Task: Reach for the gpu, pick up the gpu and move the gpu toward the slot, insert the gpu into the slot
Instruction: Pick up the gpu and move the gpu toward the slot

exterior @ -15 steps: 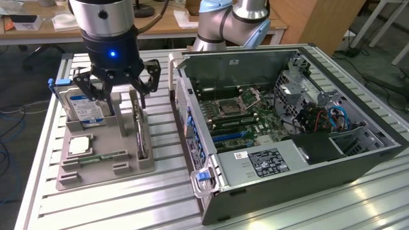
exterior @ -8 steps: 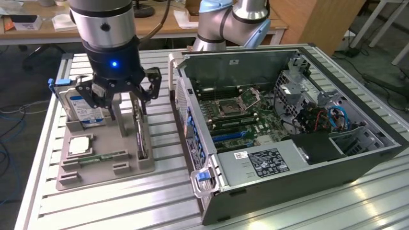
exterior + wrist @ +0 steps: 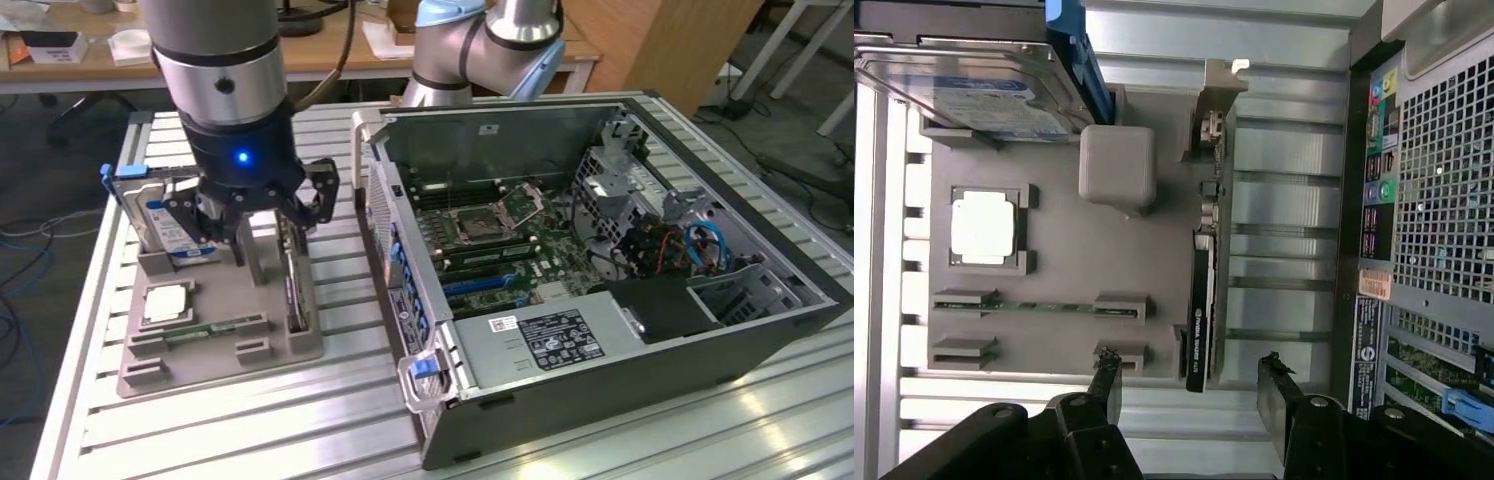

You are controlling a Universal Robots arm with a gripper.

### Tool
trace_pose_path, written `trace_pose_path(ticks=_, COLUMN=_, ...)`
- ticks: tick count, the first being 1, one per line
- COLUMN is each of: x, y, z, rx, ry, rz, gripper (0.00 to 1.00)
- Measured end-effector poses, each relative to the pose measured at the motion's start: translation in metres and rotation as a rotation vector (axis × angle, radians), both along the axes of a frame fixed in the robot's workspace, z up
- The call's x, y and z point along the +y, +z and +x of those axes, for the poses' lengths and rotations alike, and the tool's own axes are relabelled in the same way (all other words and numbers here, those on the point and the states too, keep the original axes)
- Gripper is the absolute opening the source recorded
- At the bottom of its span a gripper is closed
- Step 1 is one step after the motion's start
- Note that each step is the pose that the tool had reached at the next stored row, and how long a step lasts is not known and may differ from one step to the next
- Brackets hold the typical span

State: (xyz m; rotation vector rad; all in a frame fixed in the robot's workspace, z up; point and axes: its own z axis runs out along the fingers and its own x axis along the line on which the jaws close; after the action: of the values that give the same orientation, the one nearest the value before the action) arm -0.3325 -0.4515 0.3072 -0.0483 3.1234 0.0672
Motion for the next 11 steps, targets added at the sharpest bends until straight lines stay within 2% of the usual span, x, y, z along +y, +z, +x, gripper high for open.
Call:
trace_pose_path(ticks=8, x=0.0, y=-0.0136, z=0.007, rx=-0.0002, ry=0.0, rz=-0.0003, gripper=0.65)
trace_pose_path(ticks=11, x=0.0001, y=-0.019, z=0.007, rx=-0.0002, ry=0.0, rz=-0.0024, gripper=0.65)
